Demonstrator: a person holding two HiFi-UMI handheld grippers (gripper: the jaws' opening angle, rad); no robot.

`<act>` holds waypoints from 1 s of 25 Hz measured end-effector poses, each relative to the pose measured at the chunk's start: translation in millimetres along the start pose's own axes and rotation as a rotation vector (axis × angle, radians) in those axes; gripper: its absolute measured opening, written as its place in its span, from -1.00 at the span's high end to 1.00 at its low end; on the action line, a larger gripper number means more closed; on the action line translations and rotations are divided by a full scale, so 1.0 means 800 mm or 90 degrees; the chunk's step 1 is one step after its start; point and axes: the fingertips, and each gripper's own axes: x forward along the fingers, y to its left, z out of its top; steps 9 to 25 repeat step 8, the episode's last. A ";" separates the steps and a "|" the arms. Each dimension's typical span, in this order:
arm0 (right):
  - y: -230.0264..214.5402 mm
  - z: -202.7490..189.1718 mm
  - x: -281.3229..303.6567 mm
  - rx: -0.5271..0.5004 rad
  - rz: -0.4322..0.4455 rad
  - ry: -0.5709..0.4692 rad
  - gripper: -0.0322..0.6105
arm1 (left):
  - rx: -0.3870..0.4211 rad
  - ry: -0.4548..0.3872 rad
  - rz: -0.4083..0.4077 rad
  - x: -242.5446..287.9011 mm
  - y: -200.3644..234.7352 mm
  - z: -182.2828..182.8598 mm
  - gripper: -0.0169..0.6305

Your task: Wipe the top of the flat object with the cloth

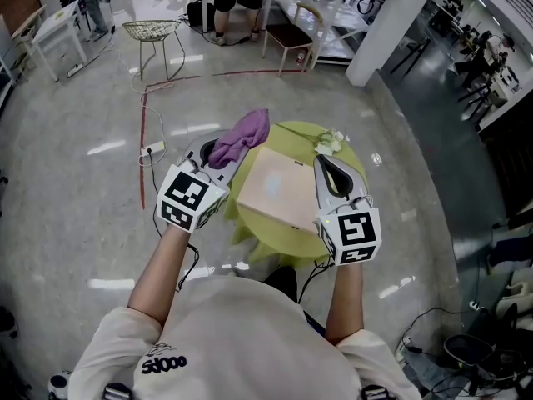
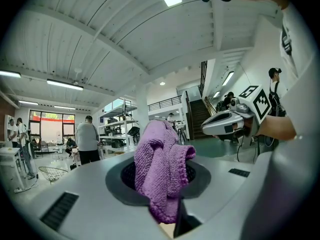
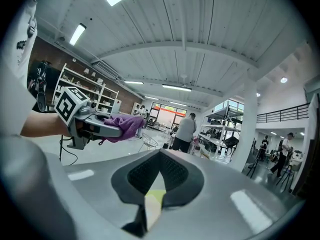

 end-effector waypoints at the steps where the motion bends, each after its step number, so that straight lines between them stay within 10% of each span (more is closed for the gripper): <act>1: 0.000 0.001 -0.001 -0.001 0.001 0.000 0.87 | 0.000 0.000 -0.001 0.000 -0.001 0.001 0.66; 25: 0.005 -0.005 -0.001 -0.001 0.003 0.003 0.87 | 0.008 0.002 -0.007 0.003 -0.008 -0.003 0.66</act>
